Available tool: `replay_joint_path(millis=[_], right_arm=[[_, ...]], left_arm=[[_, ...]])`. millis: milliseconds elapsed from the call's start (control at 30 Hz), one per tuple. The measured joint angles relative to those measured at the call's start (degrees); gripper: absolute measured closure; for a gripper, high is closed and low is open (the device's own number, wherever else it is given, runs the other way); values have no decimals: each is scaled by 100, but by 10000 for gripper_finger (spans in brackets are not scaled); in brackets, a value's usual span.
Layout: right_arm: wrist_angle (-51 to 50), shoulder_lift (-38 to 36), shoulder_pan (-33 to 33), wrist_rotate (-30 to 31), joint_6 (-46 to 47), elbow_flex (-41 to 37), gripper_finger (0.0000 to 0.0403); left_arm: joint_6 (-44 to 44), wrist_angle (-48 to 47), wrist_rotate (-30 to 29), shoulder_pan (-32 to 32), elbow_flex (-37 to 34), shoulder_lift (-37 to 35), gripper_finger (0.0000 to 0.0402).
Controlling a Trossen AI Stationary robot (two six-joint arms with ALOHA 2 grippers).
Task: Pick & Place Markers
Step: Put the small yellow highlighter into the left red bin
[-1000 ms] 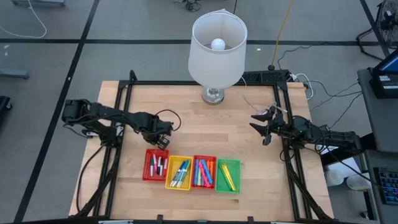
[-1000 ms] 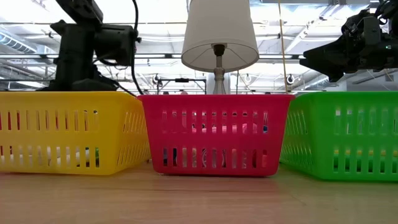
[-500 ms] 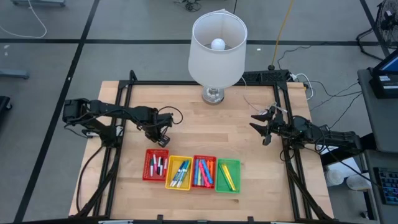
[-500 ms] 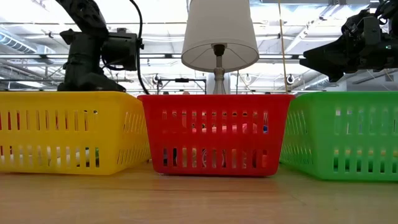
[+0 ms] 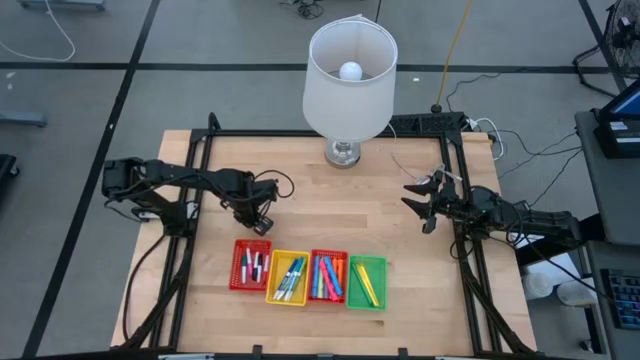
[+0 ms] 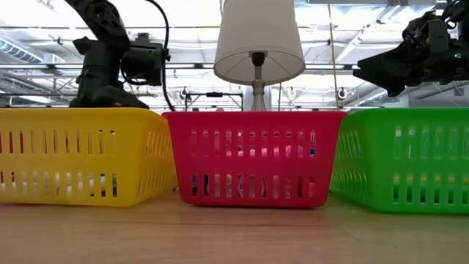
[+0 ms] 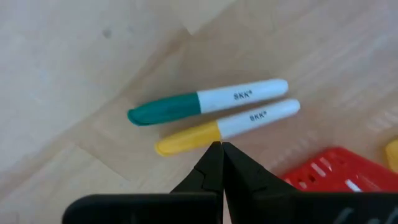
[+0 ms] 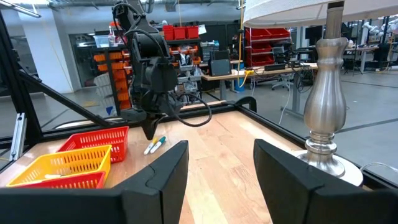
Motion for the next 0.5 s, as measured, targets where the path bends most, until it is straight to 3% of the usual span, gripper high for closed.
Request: replay_joint_path(millis=[200,500], right_arm=[[0,0,2,1,0,1,234],[2,0,2,0,0,2,234]], left_arm=[[344,-55,351,3,2,195,401],[741,91,337,195,9,653,401]])
